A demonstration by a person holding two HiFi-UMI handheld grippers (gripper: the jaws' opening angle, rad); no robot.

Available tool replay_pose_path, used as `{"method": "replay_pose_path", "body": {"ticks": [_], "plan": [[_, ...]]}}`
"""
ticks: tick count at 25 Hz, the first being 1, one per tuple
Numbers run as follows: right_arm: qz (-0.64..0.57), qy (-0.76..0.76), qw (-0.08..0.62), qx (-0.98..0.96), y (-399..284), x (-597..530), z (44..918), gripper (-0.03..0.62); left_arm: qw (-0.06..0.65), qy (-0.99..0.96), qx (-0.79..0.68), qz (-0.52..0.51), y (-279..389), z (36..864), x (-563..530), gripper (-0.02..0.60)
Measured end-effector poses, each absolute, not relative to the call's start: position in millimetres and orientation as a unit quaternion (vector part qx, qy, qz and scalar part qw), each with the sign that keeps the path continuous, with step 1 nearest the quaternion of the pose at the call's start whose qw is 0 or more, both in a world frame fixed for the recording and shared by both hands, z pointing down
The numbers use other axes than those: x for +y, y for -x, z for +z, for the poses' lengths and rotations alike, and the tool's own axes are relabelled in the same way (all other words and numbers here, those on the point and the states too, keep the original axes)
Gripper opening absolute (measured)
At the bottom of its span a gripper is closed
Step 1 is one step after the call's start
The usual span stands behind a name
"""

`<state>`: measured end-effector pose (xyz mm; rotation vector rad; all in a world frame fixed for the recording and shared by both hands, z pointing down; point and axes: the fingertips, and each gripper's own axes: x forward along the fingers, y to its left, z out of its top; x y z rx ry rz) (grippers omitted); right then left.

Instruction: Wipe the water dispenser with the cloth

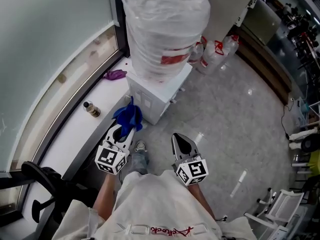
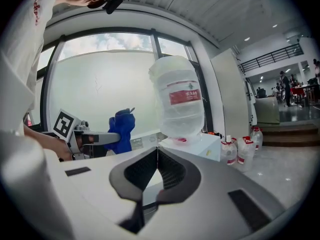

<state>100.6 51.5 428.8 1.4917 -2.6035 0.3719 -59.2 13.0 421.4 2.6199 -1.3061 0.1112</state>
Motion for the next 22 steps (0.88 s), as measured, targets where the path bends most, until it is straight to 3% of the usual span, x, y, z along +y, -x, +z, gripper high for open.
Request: {"method": "replay_pose_path", "body": {"ticks": [22], "plan": [[0.133,-0.466,0.091,-0.870,-36,-91,422,0.015,0.120,-0.880,-0.457,0.042,122,429,-135,0.086]]}}
